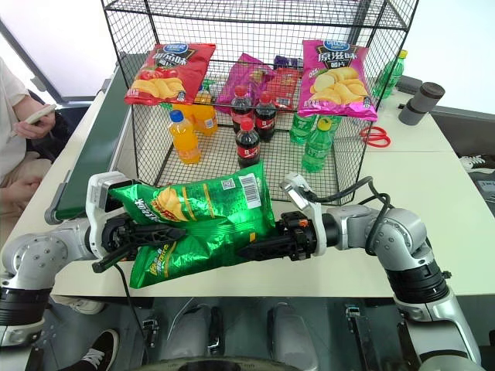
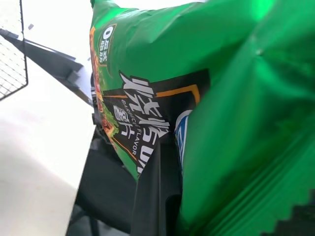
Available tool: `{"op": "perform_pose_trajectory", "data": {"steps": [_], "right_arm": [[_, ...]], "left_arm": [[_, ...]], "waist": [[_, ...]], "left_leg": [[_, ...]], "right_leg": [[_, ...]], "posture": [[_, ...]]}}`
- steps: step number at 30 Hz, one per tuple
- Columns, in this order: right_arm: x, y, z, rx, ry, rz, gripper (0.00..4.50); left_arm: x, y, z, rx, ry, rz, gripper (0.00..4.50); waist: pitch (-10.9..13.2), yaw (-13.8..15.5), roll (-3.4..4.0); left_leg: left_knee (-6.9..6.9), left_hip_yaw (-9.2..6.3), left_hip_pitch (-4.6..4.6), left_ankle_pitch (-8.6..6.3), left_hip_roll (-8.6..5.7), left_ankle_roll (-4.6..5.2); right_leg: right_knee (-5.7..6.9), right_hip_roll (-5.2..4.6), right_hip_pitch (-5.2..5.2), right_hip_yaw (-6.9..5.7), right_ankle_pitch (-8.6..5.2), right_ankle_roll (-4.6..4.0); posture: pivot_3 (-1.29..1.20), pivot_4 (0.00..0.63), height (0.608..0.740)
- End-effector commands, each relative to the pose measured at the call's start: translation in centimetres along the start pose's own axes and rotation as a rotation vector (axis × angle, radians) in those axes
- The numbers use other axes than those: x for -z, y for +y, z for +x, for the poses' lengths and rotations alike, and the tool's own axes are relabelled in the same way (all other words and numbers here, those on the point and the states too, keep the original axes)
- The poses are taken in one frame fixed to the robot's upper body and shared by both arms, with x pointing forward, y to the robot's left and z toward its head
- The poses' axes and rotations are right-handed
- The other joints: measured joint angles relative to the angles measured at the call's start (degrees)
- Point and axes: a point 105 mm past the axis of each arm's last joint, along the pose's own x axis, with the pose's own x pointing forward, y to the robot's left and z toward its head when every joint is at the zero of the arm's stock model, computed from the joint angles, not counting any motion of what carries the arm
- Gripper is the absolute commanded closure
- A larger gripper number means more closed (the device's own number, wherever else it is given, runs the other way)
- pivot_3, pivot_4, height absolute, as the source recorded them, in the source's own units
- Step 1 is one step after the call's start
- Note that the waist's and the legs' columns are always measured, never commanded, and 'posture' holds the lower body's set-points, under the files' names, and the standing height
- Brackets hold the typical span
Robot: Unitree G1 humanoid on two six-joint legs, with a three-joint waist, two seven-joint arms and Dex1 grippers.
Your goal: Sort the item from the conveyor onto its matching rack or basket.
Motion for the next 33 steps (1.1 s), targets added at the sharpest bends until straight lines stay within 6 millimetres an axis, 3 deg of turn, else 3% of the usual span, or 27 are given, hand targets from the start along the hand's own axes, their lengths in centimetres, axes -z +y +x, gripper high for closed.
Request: {"op": "perform_pose_trajectory", "data": {"steps": [1,3,8,11,18,20,23,24,27,28,30,33], "right_arm": [[-0.9,0.5,0.1,-0.014,-0.012,-0.064,3.17],[-1.0,0.4,0.1,-0.007,-0.021,-0.066,4.11],[-1.0,0.4,0.1,-0.004,-0.017,-0.078,4.25],[-1.2,0.0,0.0,0.02,-0.024,-0.09,4.25],[-0.8,-1.2,-1.1,0.14,0.028,-0.206,4.25],[-0.2,-2.5,-1.4,0.253,0.11,-0.339,4.25],[-3.7,-3.2,-2.0,0.458,0.124,-0.804,4.25],[-4.7,-2.9,-2.0,0.485,0.094,-0.886,4.25],[-6.0,-2.9,-2.7,0.622,0.2,-1.247,4.25],[-5.8,-2.9,-2.7,0.623,0.23,-1.308,4.25],[-7.6,-2.4,-3.0,0.731,0.246,-1.564,4.25],[-8.8,-1.9,-3.4,0.849,0.299,-1.81,4.25]], "left_arm": [[-0.5,-0.2,0.1,-0.015,-0.001,0.081,4.5],[-0.4,0.0,0.0,-0.023,-0.002,0.088,4.5],[-0.2,0.6,-0.5,-0.063,-0.01,0.081,4.5],[0.0,0.9,-0.9,-0.088,0.002,0.064,3.49],[0.1,1.6,-2.6,-0.182,-0.009,0.116,0.03],[-0.4,2.7,-3.7,-0.278,-0.038,0.179,0.03],[-0.8,4.6,-6.1,-0.463,-0.045,0.323,0.03],[-0.9,4.9,-6.6,-0.495,-0.049,0.337,0.03],[-1.1,5.9,-7.9,-0.592,-0.079,0.391,0.03],[-1.1,6.1,-8.1,-0.608,-0.088,0.404,0.03],[-1.1,6.3,-8.2,-0.615,-0.104,0.414,0.03],[-1.7,6.8,-7.6,-0.623,-0.136,0.44,0.03]], "waist": [[0.0,0.01,0.0],[0.0,0.0,0.0],[0.0,0.01,0.0],[0.0,-0.02,0.0],[0.0,-0.01,0.0],[0.0,0.02,0.0],[0.01,0.0,0.01],[0.01,-0.08,0.01],[0.01,-0.02,0.01],[0.01,0.02,0.01],[0.01,0.11,0.0],[0.01,0.09,0.0]], "left_leg": [[0.0,0.0,0.0,0.0,0.0,0.0],[0.0,0.0,0.0,0.0,0.0,0.0],[0.0,0.0,0.0,0.0,0.0,0.0],[0.0,0.0,0.0,0.0,0.0,0.0],[-0.01,0.01,-0.02,0.0,0.0,0.0],[-0.01,0.01,-0.01,0.0,-0.01,0.0],[0.0,0.01,-0.02,0.0,-0.03,0.0],[0.0,0.05,-0.04,0.0,-0.05,0.0],[-0.01,0.06,-0.05,0.0,-0.03,0.0],[-0.01,0.06,-0.05,0.0,-0.03,0.0],[-0.02,0.09,-0.05,0.0,-0.03,0.0],[-0.01,0.14,-0.07,0.01,-0.03,-0.01]], "right_leg": [[0.0,0.0,0.0,0.0,0.0,0.0],[0.0,0.0,0.0,0.0,0.0,0.0],[0.0,0.0,0.0,0.0,0.0,0.0],[0.0,-0.01,-0.01,0.0,0.0,0.0],[-0.01,-0.02,-0.03,-0.01,0.0,0.0],[-0.01,-0.04,-0.02,-0.01,0.0,0.0],[-0.03,-0.05,-0.04,-0.02,0.0,0.0],[-0.01,-0.05,-0.09,-0.01,0.0,0.0],[-0.01,-0.01,-0.1,-0.01,0.0,0.02],[-0.02,-0.02,-0.1,-0.01,0.0,0.02],[-0.03,-0.04,-0.08,-0.02,-0.02,0.05],[-0.02,-0.08,-0.09,-0.02,-0.01,0.05]], "posture": [[0.0,0.15,0.74],[0.0,0.15,0.74],[0.0,0.15,0.74],[0.0,0.15,0.74],[0.0,0.15,0.74],[0.0,0.15,0.74],[0.0,0.15,0.74],[0.0,0.15,0.74],[0.0,0.15,0.74],[0.0,0.15,0.74],[0.0,0.15,0.74],[0.0,0.15,0.74]]}}
